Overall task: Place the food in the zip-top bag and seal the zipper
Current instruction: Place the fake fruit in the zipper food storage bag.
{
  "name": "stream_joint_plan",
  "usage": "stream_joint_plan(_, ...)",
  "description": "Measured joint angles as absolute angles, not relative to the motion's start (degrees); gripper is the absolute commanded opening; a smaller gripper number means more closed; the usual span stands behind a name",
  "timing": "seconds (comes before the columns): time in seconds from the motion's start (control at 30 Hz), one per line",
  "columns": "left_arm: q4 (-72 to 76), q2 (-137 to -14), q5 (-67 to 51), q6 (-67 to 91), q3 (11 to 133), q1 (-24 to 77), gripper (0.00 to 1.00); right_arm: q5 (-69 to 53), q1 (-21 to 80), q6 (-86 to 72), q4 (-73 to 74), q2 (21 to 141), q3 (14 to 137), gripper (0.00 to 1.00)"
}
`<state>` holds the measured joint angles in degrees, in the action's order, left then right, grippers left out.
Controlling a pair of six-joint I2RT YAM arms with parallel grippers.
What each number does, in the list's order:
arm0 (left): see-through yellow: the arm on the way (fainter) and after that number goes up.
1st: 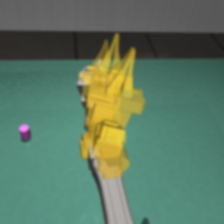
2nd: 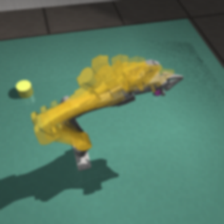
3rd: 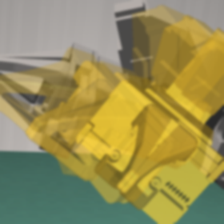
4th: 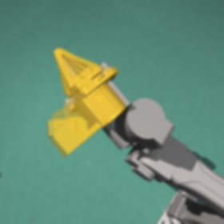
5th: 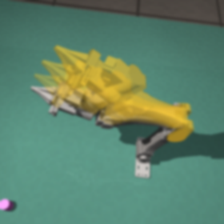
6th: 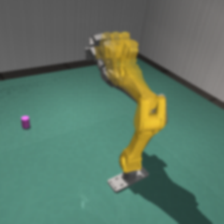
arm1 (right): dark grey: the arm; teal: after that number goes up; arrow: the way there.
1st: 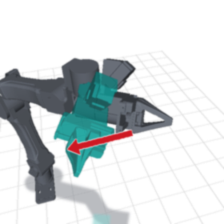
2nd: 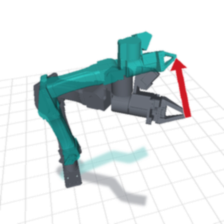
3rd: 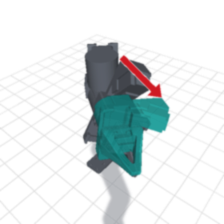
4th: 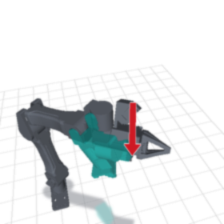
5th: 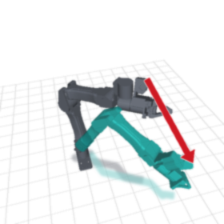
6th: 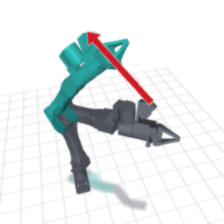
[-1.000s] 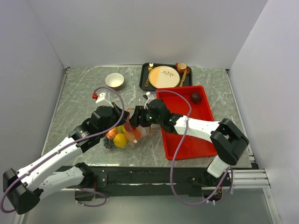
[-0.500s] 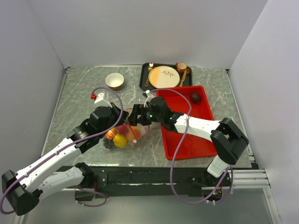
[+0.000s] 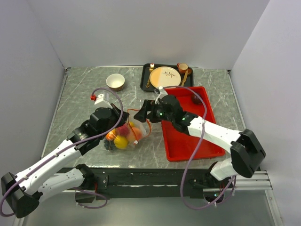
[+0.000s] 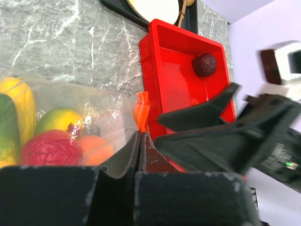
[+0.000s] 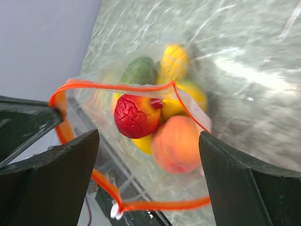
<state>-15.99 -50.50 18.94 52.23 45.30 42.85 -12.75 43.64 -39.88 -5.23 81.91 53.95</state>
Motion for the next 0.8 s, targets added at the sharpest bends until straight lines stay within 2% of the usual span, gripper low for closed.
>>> stream_joint_plan(0.13, -15.99, -50.57, 18.96, 52.21, 45.3, 42.85, 0.01, -10.57, 42.0, -38.54, -1.08, 77.54, 53.95, 0.94)
stream_joint_plan(0.5, -15.97, -50.87, 18.87, 51.94, 45.3, 42.85, 0.01, -8.51, 28.27, -35.05, 7.51, 68.86, 51.03, 0.98)
stream_joint_plan(0.63, -15.92, -50.89, 18.44, 51.92, 45.3, 42.85, 0.01, -5.52, 24.56, -33.93, 12.6, 69.84, 53.1, 0.98)
stream_joint_plan(0.8, -15.75, -51.37, 18.2, 51.92, 45.3, 42.85, 0.01, -5.56, 18.04, -31.9, 19.03, 76.58, 60.16, 0.96)
